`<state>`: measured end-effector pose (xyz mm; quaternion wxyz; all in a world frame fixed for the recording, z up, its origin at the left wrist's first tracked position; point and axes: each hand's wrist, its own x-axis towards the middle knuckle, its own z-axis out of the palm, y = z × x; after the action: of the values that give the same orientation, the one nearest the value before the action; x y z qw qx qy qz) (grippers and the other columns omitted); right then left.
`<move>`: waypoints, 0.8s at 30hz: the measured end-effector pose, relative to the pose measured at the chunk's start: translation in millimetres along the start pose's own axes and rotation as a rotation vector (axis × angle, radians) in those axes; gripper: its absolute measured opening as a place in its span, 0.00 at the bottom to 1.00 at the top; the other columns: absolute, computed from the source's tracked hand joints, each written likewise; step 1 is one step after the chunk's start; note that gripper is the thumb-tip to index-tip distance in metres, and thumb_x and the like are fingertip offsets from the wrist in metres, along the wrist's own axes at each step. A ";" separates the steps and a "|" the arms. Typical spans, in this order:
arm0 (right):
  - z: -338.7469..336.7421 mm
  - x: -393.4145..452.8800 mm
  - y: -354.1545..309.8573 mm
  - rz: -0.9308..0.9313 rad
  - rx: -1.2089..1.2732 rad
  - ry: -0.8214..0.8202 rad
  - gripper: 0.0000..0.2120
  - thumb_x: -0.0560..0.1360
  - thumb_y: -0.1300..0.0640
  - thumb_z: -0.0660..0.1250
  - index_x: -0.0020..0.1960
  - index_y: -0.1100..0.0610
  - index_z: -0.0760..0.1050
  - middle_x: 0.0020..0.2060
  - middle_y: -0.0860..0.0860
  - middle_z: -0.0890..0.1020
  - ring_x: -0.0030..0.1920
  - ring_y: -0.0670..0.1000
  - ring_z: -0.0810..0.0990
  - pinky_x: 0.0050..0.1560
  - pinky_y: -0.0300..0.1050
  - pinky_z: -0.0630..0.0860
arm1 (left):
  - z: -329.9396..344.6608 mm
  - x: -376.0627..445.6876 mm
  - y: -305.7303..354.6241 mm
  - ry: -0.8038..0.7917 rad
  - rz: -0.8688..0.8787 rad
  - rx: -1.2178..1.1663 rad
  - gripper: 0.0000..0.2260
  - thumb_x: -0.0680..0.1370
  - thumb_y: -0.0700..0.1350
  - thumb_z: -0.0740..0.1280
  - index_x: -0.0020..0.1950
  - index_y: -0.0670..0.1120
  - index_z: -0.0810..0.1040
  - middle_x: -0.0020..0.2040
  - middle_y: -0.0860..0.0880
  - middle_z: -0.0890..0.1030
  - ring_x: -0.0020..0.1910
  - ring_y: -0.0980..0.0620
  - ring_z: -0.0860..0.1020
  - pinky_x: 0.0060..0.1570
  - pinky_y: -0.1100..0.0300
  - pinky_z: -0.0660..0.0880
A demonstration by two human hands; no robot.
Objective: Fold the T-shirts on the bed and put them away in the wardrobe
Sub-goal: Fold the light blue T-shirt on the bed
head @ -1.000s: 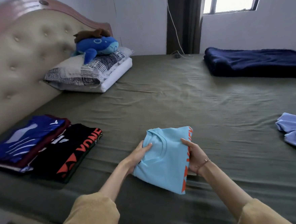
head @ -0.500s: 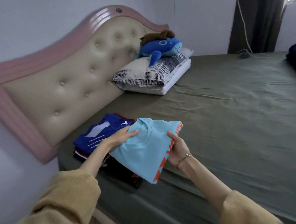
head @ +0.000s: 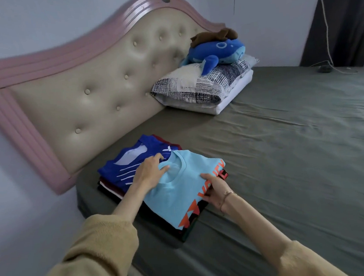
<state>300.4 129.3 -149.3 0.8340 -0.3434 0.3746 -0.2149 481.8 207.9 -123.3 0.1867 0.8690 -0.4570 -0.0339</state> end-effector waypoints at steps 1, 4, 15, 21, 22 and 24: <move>-1.7 0.3 -0.2 -0.020 -0.035 0.024 0.11 0.76 0.61 0.65 0.59 0.59 0.73 0.42 0.54 0.81 0.40 0.52 0.80 0.28 0.42 0.78 | 1.4 1.5 1.4 0.060 0.032 0.031 0.18 0.79 0.53 0.63 0.64 0.44 0.71 0.60 0.45 0.76 0.58 0.46 0.75 0.53 0.54 0.72; -3.5 1.6 -1.0 -0.056 -0.105 0.118 0.08 0.74 0.63 0.68 0.52 0.61 0.74 0.38 0.55 0.80 0.36 0.52 0.79 0.25 0.40 0.77 | 2.3 5.6 5.5 0.090 0.030 0.084 0.18 0.80 0.53 0.62 0.65 0.43 0.70 0.61 0.45 0.75 0.59 0.47 0.74 0.51 0.55 0.71; -6.5 5.6 -0.8 -0.683 -1.142 0.486 0.26 0.77 0.52 0.63 0.72 0.57 0.61 0.72 0.52 0.61 0.71 0.53 0.61 0.63 0.46 0.63 | 33.7 -17.6 27.6 -0.070 0.249 -0.038 0.22 0.83 0.53 0.46 0.77 0.51 0.54 0.78 0.52 0.53 0.77 0.56 0.49 0.74 0.48 0.41; -5.6 15.7 10.7 -0.459 -1.403 0.175 0.24 0.82 0.47 0.48 0.76 0.51 0.53 0.77 0.48 0.48 0.76 0.48 0.43 0.73 0.55 0.41 | 43.6 -24.7 31.1 -0.276 0.184 0.024 0.22 0.84 0.53 0.42 0.78 0.53 0.44 0.78 0.53 0.45 0.76 0.58 0.41 0.72 0.50 0.35; -6.9 16.0 10.4 -0.447 -1.409 0.167 0.24 0.82 0.47 0.48 0.76 0.51 0.52 0.77 0.49 0.49 0.76 0.48 0.43 0.73 0.55 0.41 | 42.7 -25.0 31.8 -0.292 0.181 0.028 0.22 0.84 0.53 0.42 0.78 0.52 0.44 0.78 0.53 0.45 0.76 0.58 0.41 0.72 0.50 0.35; -8.7 14.9 7.1 -0.428 -1.429 0.145 0.24 0.82 0.47 0.48 0.77 0.52 0.51 0.77 0.49 0.48 0.76 0.48 0.43 0.73 0.56 0.41 | 41.0 -26.5 33.4 -0.305 0.175 0.034 0.22 0.84 0.53 0.42 0.78 0.52 0.44 0.78 0.53 0.45 0.76 0.57 0.41 0.72 0.50 0.35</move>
<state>303.7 121.3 -165.9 0.3211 -0.8518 0.4018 -0.0991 430.9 200.2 -152.4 0.1026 0.8136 -0.5546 -0.1413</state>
